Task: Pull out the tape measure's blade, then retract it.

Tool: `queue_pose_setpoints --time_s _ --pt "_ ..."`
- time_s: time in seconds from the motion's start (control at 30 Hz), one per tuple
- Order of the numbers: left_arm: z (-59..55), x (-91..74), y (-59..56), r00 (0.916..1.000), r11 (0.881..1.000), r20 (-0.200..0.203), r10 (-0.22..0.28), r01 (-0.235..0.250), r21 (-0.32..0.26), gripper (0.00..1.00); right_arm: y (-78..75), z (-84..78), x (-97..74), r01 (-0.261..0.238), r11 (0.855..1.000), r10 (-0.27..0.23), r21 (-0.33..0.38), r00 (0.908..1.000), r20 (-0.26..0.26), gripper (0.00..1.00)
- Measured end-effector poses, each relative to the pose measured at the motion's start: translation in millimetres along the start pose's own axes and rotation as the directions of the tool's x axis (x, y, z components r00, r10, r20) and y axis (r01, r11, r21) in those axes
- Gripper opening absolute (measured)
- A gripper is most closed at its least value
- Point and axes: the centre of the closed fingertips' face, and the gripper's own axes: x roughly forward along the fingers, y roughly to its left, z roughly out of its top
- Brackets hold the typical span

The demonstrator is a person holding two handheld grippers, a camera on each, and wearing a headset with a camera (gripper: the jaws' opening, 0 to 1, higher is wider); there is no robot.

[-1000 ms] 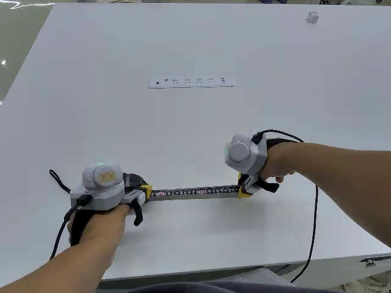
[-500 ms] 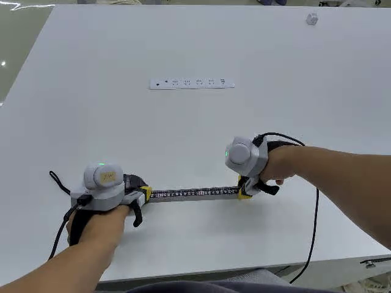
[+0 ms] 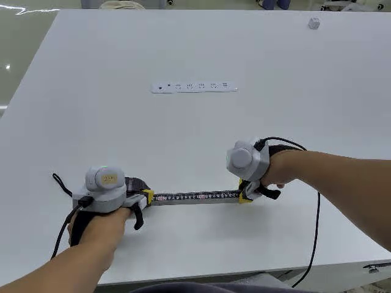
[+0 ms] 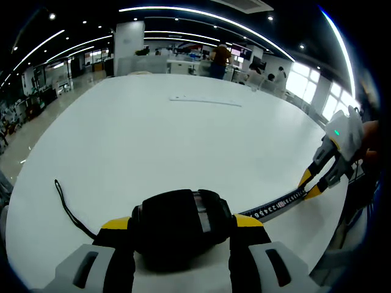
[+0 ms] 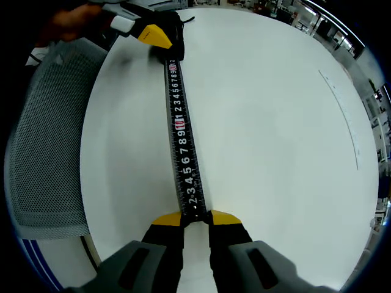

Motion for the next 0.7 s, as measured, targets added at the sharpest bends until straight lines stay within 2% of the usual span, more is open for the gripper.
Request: queue_pose_setpoints --time_s 0.7 --pt "-0.5 -0.9 -0.3 1.0000 1.000 -0.001 -0.001 0.001 -0.002 0.59 2.1 6.7 1.1 0.000 1.000 0.000 0.003 0.9999 0.015 0.15"
